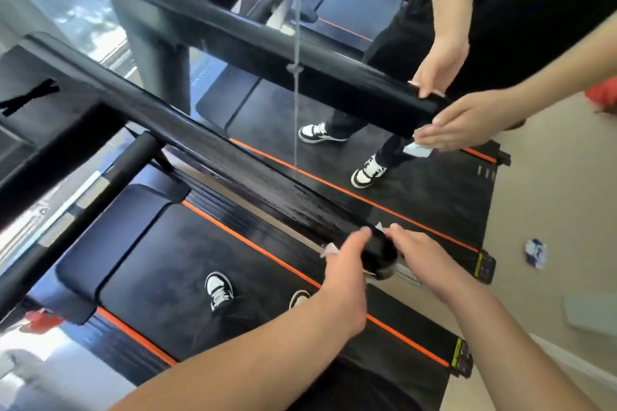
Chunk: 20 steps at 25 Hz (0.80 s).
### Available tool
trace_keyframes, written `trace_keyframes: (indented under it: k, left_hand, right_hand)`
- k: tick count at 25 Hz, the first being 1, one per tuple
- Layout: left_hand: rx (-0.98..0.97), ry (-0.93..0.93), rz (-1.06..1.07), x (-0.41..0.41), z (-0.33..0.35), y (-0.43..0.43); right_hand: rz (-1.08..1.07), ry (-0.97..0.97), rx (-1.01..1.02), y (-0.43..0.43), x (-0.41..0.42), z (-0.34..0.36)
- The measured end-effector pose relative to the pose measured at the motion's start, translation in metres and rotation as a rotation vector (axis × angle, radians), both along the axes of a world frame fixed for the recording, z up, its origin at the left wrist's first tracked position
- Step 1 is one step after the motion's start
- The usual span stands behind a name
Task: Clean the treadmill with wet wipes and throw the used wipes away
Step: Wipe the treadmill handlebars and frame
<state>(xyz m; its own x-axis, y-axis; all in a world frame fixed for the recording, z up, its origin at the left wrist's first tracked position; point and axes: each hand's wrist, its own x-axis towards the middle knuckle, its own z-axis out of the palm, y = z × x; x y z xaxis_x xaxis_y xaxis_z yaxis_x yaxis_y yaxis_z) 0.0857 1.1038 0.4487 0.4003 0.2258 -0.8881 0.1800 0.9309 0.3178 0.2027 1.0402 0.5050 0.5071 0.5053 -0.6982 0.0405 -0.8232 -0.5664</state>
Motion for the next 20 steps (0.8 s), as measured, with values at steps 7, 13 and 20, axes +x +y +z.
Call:
trace_keyframes:
  k: [7,13,20]
  left_hand:
    - [-0.116,-0.121,0.065,-0.002,0.046,0.001]
    - [0.053,0.042,0.231,-0.009,0.072,0.043]
    - [0.338,0.195,0.11,-0.023,0.049,0.099]
  right_hand:
    - [-0.457,-0.023,0.119,-0.013,-0.061,-0.009]
    - [-0.52,0.017,0.142,0.01,-0.098,0.002]
    - [0.262,-0.678,-0.043,0.019,-0.098,-0.014]
